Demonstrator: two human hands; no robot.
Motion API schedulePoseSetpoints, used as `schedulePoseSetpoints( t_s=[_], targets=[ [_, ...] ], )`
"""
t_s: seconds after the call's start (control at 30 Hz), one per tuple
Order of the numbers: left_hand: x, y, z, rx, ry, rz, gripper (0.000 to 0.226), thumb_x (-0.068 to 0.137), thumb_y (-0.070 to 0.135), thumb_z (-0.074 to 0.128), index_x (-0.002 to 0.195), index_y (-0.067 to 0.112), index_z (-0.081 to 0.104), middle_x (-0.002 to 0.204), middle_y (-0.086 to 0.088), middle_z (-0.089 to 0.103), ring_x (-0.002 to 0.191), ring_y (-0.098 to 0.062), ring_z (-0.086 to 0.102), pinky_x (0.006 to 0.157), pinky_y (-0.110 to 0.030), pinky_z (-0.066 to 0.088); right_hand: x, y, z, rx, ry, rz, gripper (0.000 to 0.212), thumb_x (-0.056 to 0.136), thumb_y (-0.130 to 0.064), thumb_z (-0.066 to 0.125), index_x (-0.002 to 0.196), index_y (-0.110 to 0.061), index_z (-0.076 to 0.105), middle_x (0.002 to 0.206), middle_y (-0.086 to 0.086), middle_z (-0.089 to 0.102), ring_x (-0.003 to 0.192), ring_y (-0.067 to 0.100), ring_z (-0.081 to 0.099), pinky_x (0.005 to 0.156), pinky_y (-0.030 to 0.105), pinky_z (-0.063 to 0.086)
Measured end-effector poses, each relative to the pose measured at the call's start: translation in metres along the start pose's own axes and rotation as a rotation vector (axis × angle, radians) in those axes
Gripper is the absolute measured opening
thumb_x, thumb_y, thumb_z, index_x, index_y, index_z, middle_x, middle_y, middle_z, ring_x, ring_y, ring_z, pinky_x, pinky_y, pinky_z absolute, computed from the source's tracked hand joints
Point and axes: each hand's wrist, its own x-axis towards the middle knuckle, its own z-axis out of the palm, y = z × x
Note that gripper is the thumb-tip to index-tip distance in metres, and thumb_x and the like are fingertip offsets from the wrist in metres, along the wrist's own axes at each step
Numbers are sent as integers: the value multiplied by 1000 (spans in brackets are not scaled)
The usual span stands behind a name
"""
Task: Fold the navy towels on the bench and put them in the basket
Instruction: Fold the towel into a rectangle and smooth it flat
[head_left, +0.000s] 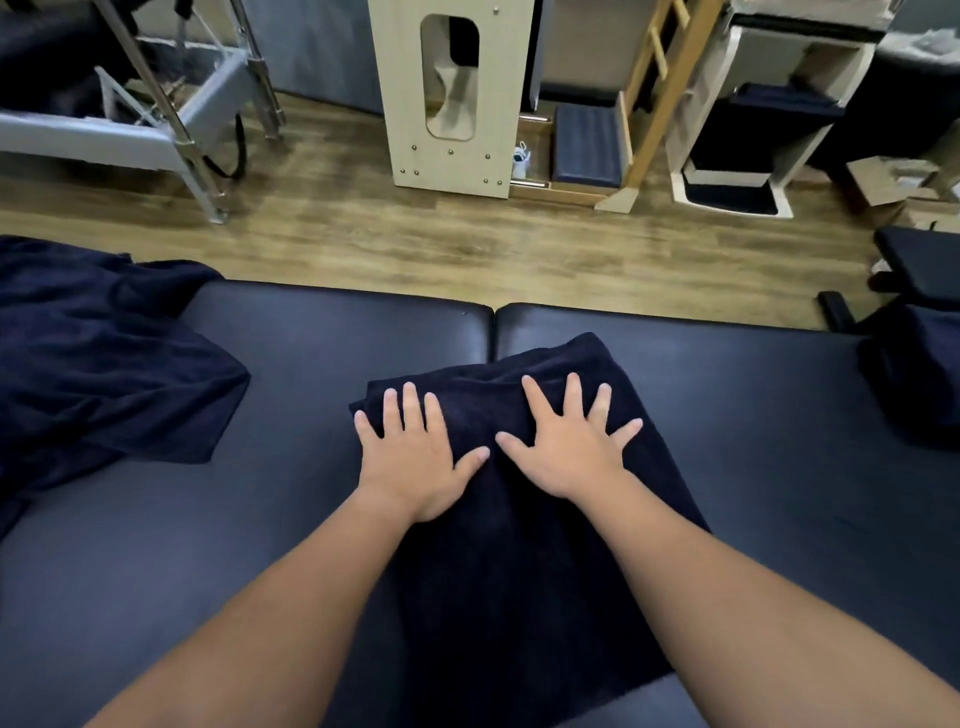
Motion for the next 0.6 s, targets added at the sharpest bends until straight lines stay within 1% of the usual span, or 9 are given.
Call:
schedulePoseSetpoints(
  t_s=[0.13,0.17,0.23,0.3,0.33,0.4,0.47,0.5,0.6],
  targets=[
    [12,2,-5,19,18,-73,94,98,69,14,159,-2,0,167,-24,-5,155,-38,-7,121,-64,5,27,-13,-9,-7,-27,-33,82,80,-90,25,152,-60,-3,169,6,-16,150,42,-23,104,83,-9],
    [13,2,-5,3,41,-43,89,99,63,17,159,0,-1,168,-22,-7,155,-37,-8,121,-62,5,31,-10,-11,-10,-30,-50,80,81,-91,23,151,-62,-2,169,4,-15,151,40,-23,105,83,-10],
    [16,-2,-3,-4,114,160,76,98,49,18,161,13,-4,169,-13,-12,155,-35,-10,123,-59,5,41,-1,-16,-22,-17,-46,77,82,-90,20,151,-62,-3,169,-1,-13,153,34,-20,106,81,-11],
    [16,-5,-2,20,77,373,70,99,38,20,162,24,-6,169,-5,-15,156,-29,-14,124,-56,3,49,6,-20,-17,10,4,77,87,-85,18,155,-54,-3,170,-3,-11,154,30,-17,109,79,-9],
    [16,-5,-4,23,34,401,69,100,36,24,162,26,-5,169,-3,-17,156,-27,-15,125,-56,2,51,6,-21,-4,21,27,77,90,-81,19,157,-50,-2,170,-2,-10,155,28,-16,110,78,-8],
    [21,0,-14,3,-8,360,69,100,33,33,162,24,6,170,-6,-12,156,-29,-10,124,-59,6,52,4,-20,10,46,12,75,95,-73,23,160,-41,3,170,-1,-7,155,28,-13,112,76,-8],
    [31,12,-27,-31,19,330,60,98,31,40,155,19,25,170,-10,2,155,-32,4,120,-62,15,45,2,-13,15,97,-78,68,100,-63,29,160,-35,11,170,0,-1,156,26,-8,114,74,-5],
    [38,18,-33,-50,42,335,54,99,32,40,151,20,30,169,-9,9,153,-32,12,118,-63,19,38,2,-10,22,119,-125,65,102,-58,31,160,-34,14,170,0,2,156,26,-7,116,72,-3],
    [62,34,-40,-33,-7,417,56,103,34,35,156,42,18,168,-2,11,151,-32,16,114,-67,20,10,5,5,37,149,-161,65,103,-54,34,159,-28,15,170,0,1,156,25,-9,118,69,0]
  ],
)
